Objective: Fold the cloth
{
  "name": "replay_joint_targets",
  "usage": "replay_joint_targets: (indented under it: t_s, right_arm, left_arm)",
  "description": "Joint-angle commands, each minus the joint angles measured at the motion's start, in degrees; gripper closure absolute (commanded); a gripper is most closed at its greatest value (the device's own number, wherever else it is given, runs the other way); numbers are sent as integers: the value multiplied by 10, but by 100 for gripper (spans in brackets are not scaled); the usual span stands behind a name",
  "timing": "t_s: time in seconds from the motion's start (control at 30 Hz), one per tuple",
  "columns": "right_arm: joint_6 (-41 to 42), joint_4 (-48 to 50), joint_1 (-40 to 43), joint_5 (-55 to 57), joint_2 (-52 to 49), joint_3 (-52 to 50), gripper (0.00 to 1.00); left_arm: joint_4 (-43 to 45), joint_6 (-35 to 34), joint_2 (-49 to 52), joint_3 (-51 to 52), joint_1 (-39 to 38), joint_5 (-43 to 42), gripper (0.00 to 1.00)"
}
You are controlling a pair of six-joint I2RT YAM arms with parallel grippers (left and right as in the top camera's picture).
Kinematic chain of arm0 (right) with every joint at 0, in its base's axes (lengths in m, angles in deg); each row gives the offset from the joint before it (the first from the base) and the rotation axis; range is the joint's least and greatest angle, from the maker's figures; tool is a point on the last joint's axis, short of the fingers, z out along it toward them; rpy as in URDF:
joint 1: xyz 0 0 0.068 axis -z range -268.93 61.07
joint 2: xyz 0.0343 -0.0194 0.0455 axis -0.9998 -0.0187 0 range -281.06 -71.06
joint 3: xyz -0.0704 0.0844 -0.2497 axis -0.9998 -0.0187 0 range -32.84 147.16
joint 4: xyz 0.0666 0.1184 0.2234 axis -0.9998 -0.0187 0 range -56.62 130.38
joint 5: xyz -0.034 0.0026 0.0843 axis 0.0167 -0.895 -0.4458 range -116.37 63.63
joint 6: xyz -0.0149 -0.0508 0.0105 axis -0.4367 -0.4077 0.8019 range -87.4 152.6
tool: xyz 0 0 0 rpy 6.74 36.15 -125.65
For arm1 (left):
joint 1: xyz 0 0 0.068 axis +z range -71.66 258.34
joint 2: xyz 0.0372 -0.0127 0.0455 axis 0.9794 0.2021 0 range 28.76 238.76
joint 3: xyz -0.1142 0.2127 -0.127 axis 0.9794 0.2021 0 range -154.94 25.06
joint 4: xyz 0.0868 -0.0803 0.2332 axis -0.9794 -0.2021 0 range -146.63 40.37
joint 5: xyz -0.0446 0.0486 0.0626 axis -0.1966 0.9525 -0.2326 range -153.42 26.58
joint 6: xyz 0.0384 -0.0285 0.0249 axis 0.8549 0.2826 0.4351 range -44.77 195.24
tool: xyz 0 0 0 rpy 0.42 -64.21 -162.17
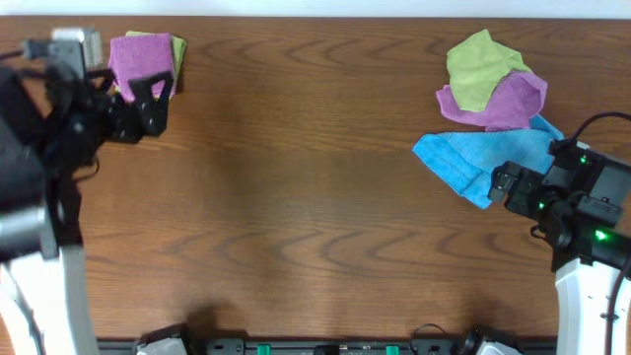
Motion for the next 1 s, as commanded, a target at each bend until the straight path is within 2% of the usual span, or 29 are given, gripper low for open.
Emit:
replay_joint_targets:
  t_s: [0.0,0.1,0.2,0.3,0.5,0.8,0.97]
  right_arm:
    - [7,-1,4,-2,3,1,1]
    - [7,-1,4,-2,3,1,1]
    - [7,-1,4,-2,3,1,1]
    - [7,-1,4,-2,3,1,1]
    - [6,-1,4,-3,3,1,1]
    - [7,-1,4,-2,3,1,1]
    - [7,-1,4,-2,3,1,1]
  left_arm:
    - [-38,18,-75,1,0,84,5]
    - [-78,18,-140,8,0,140,4]
    - [-78,18,-238,58,0,176,4]
    - [-35,19,-332,151,-8,214,5]
    - [71,18,-480,339,-23,232,5]
    - [248,12,-556,564,-58,268,5]
    - [305,12,-563,632,-82,300,5]
